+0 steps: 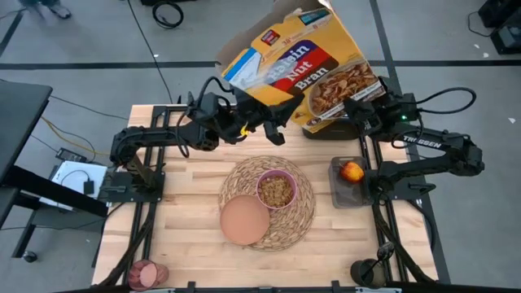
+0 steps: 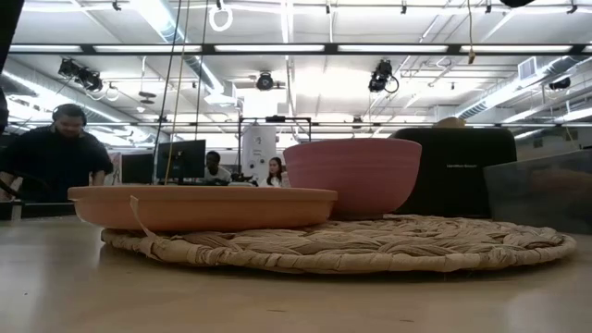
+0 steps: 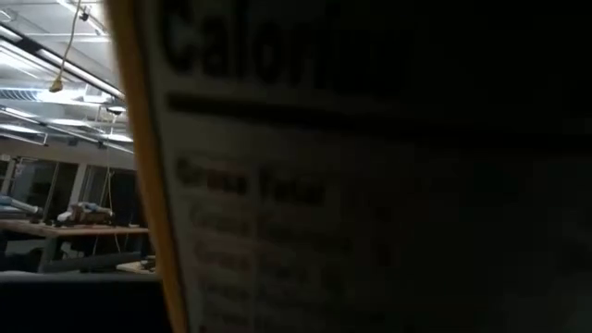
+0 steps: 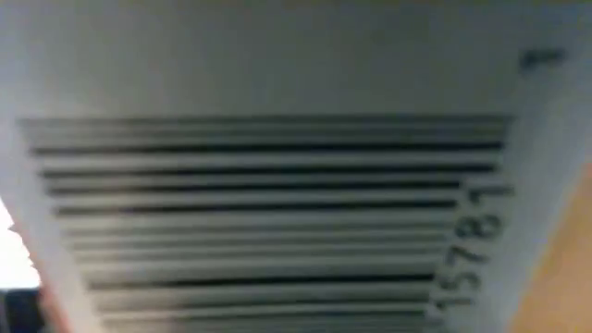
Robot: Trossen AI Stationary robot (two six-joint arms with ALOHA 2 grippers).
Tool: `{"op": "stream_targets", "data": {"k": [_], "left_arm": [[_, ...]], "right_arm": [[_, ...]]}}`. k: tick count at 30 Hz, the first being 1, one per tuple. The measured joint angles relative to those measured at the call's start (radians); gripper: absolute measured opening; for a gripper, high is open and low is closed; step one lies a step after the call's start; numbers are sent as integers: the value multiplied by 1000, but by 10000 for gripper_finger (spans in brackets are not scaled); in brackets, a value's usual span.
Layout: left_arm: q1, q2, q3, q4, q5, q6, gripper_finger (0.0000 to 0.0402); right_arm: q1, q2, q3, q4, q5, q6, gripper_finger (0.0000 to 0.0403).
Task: Arrange a breakfast setting
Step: Pour the cereal from the yellow cereal box into the pink bowl
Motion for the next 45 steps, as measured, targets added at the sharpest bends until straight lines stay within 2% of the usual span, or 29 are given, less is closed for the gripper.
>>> {"op": "stream_targets", "data": {"k": [2,5,12,17,21,23,27,31,35,39,45], "left_arm": [[8,-16,0,-35,4,-3,176],[18,-50,0,-102,13,12,175],[29,-173,-2,-326,22,81,180],[30,-274,-2,-465,17,113,173],[35,-353,-1,-557,-47,137,172],[35,-389,2,-629,-108,152,172],[30,-461,2,-916,-286,129,172],[31,-496,1,-1211,-495,-10,172],[33,-496,-22,-1482,-689,-222,172],[30,-518,-195,-1524,-777,-406,172],[47,-573,-540,-1428,-871,-606,172]], "right_arm": [[0,-3,0,-13,-5,-4,295],[0,-20,0,-49,-27,-6,312],[-1,-81,0,-261,-80,-69,358],[-2,-121,0,-380,-63,-137,360],[-2,-151,0,-435,-64,-173,358],[-4,-163,0,-477,-47,-179,358],[-4,-204,0,-552,-29,-181,358],[5,-239,0,-657,-5,-197,358],[26,-262,0,-728,44,-234,358],[45,-264,-1,-752,72,-240,358],[78,-265,-1,-756,131,-239,358]]}}
